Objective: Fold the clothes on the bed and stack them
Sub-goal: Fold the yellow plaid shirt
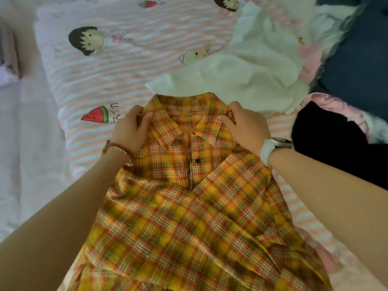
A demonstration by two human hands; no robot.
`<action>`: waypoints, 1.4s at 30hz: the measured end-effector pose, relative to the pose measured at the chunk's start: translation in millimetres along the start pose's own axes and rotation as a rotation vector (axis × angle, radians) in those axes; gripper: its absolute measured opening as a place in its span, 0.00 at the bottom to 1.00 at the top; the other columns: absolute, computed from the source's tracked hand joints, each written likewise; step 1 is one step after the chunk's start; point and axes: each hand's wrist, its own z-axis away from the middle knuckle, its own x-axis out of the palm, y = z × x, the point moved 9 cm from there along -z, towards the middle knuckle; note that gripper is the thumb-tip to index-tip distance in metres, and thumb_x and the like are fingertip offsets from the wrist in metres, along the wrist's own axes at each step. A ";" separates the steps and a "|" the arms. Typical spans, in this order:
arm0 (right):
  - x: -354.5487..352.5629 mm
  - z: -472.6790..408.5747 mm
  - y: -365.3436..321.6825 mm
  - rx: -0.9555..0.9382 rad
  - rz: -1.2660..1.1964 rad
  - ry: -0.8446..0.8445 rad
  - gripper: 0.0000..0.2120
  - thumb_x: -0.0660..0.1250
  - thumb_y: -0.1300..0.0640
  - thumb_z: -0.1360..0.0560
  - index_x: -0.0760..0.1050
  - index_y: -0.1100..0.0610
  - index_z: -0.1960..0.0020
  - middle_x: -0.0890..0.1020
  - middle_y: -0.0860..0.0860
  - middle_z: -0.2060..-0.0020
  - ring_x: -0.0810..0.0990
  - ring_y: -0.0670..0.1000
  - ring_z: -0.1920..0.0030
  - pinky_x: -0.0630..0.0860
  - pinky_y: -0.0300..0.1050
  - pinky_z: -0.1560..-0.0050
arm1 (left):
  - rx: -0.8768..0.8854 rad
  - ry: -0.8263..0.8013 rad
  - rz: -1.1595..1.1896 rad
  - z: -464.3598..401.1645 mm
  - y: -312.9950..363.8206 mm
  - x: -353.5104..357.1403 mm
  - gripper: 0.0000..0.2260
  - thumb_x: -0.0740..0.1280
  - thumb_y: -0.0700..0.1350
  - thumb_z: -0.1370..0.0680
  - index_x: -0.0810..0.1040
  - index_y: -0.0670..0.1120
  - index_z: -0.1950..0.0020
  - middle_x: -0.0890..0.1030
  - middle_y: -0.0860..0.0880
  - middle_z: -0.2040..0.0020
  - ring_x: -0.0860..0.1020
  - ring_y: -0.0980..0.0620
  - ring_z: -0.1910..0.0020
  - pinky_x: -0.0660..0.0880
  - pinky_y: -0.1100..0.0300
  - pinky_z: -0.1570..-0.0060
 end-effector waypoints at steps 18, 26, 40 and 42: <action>-44.5 309.6 -46.6 -0.318 0.058 -0.090 0.12 0.77 0.60 0.37 0.76 0.62 0.60 0.79 0.55 0.67 0.79 0.56 0.70 0.75 0.47 0.71 | 0.698 -0.213 -0.248 326.1 64.3 -75.8 0.15 0.47 0.52 0.18 0.68 0.45 0.49 0.80 0.46 0.63 0.79 0.47 0.68 0.68 0.50 0.59; 22.4 400.6 -22.6 -0.337 0.243 -0.675 0.12 0.61 0.53 0.24 0.77 0.54 0.43 0.75 0.51 0.41 0.74 0.53 0.42 0.71 0.49 0.46 | 0.319 -0.959 -0.676 402.4 1.4 -13.0 0.22 0.58 0.61 0.24 0.64 0.62 0.30 0.63 0.45 0.29 0.65 0.43 0.34 0.63 0.45 0.34; 9.3 227.6 -55.3 -0.079 0.257 -0.215 0.19 0.55 0.55 0.21 0.67 0.58 0.32 0.71 0.57 0.34 0.66 0.57 0.32 0.55 0.59 0.30 | -0.216 -0.380 -0.616 227.7 -38.8 -37.5 0.20 0.49 0.55 0.19 0.72 0.50 0.36 0.75 0.46 0.36 0.65 0.44 0.32 0.43 0.35 0.33; 24.2 211.1 -36.6 -0.034 0.337 -0.305 0.20 0.51 0.49 0.20 0.67 0.56 0.33 0.76 0.55 0.40 0.72 0.56 0.39 0.64 0.55 0.36 | -0.178 -0.425 -0.636 218.1 -44.4 -30.9 0.20 0.47 0.55 0.20 0.76 0.48 0.50 0.79 0.46 0.48 0.74 0.44 0.43 0.49 0.37 0.32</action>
